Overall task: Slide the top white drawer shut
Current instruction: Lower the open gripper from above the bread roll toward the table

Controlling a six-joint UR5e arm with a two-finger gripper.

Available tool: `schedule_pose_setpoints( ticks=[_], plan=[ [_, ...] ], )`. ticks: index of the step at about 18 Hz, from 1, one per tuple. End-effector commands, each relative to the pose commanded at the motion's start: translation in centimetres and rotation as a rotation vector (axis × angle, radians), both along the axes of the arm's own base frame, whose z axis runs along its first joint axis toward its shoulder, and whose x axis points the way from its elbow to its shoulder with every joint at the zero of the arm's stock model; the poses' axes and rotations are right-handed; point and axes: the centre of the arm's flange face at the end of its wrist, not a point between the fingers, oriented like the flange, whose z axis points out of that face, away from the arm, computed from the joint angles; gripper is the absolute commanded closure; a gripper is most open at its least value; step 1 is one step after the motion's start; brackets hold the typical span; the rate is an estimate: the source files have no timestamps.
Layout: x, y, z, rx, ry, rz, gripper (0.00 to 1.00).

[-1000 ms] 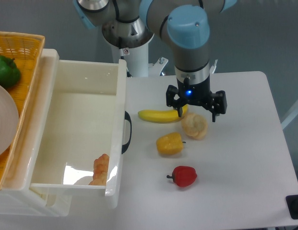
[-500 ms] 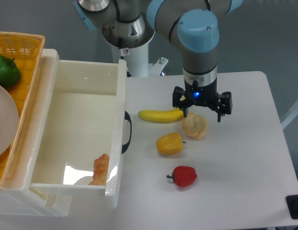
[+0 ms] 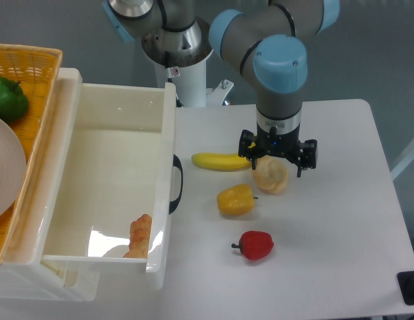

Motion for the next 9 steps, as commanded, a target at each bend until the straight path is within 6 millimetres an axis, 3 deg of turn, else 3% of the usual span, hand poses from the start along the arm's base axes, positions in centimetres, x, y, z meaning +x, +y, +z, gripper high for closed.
schedule_pose_setpoints(
  ticks=[5, 9],
  plan=[
    [0.9, -0.3, -1.8, -0.013, -0.032, 0.086, 0.00],
    [0.5, -0.3, -1.7, 0.024, -0.047, 0.194, 0.00]
  ],
)
